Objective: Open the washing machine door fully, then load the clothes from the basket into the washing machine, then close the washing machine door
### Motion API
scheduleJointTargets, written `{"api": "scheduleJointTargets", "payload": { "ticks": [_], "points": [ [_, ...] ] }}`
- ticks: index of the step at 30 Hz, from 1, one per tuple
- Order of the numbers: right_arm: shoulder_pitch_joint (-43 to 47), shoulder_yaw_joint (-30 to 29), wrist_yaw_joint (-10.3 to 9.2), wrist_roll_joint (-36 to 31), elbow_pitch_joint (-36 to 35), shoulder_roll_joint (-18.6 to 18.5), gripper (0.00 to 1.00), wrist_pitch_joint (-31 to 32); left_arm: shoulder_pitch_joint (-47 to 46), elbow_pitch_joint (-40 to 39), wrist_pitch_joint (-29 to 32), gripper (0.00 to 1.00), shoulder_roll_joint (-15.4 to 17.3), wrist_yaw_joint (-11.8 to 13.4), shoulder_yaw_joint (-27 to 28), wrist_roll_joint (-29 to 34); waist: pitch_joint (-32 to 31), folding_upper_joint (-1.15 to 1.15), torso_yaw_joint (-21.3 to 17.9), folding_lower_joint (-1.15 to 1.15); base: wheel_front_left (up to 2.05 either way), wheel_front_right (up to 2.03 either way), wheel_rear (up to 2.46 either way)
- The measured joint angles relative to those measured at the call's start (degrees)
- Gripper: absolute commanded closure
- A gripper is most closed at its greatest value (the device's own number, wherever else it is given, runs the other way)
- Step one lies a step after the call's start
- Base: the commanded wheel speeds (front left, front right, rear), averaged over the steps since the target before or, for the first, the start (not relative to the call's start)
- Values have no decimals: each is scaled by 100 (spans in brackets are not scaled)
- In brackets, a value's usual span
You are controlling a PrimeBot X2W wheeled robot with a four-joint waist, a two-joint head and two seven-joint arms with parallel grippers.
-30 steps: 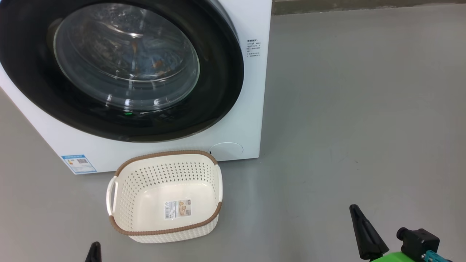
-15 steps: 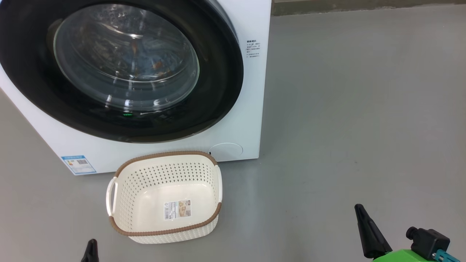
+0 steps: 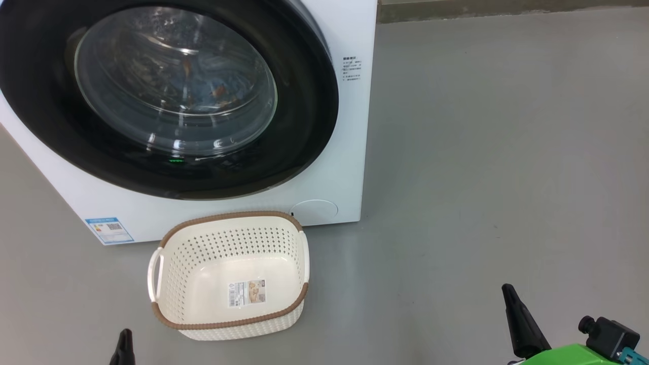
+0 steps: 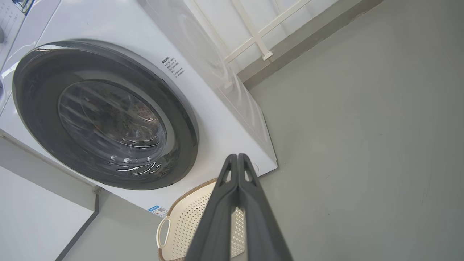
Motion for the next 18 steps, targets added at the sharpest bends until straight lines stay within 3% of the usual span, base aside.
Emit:
{"api": "scheduleJointTargets", "payload": {
  "ticks": [18],
  "points": [
    [-118, -100, 0, 1222, 68, -22, 100, 297, -257, 126, 292, 100, 0, 0, 24, -1211, -18, 0, -10, 0, 0, 0, 0]
  ]
}}
